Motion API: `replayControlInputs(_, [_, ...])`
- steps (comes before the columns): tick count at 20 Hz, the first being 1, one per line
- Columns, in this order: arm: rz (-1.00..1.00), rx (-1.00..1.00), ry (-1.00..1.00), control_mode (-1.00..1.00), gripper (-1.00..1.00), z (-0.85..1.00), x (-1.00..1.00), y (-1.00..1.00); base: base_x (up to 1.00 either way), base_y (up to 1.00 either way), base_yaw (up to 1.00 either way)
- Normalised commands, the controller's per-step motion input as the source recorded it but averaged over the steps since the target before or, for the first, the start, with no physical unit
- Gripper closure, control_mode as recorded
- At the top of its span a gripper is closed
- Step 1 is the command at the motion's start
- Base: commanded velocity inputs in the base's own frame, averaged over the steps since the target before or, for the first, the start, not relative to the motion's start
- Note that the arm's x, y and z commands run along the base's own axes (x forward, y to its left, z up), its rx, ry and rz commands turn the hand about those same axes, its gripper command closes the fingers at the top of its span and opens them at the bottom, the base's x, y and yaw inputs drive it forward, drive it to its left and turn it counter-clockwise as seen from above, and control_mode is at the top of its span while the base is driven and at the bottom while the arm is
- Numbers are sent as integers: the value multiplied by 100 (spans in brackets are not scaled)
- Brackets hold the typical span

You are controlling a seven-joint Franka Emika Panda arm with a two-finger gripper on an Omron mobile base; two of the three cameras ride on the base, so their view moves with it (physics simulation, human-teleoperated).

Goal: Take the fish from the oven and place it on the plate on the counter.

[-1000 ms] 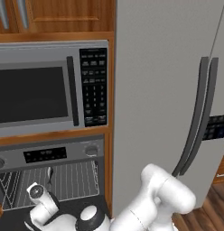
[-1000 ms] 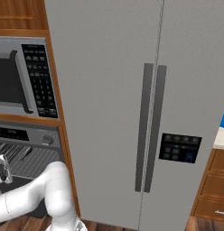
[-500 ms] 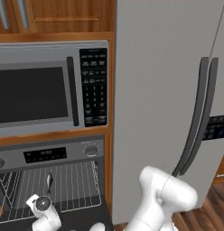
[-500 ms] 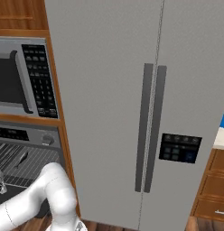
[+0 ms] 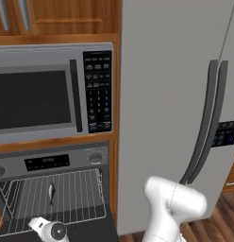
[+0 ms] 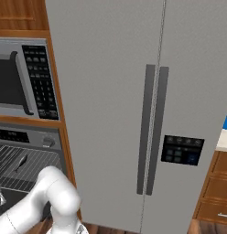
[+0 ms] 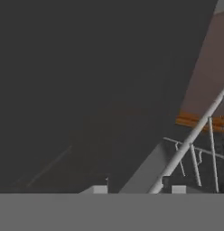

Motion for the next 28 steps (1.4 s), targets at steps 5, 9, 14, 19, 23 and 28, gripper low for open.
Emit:
replayControlInputs(5, [11, -10, -6, -100, 100, 51, -67, 0, 0, 0, 0])
replayControlInputs(9, [-10, 0, -14, -100, 100, 93, -41, 0, 0, 0, 0])
replayControlInputs(14, [-31, -13, -2, -100, 100, 100, -5, 12, 0, 0, 0])
replayControlInputs(19, [-42, -19, 8, -100, 100, 70, 11, 20, 0, 0, 0])
replayControlInputs(23, [-49, -6, 15, -100, 100, 25, 31, 22, 0, 0, 0])
replayControlInputs(28, [-61, 0, 2, -100, 100, 0, 21, 6, 0, 0, 0])
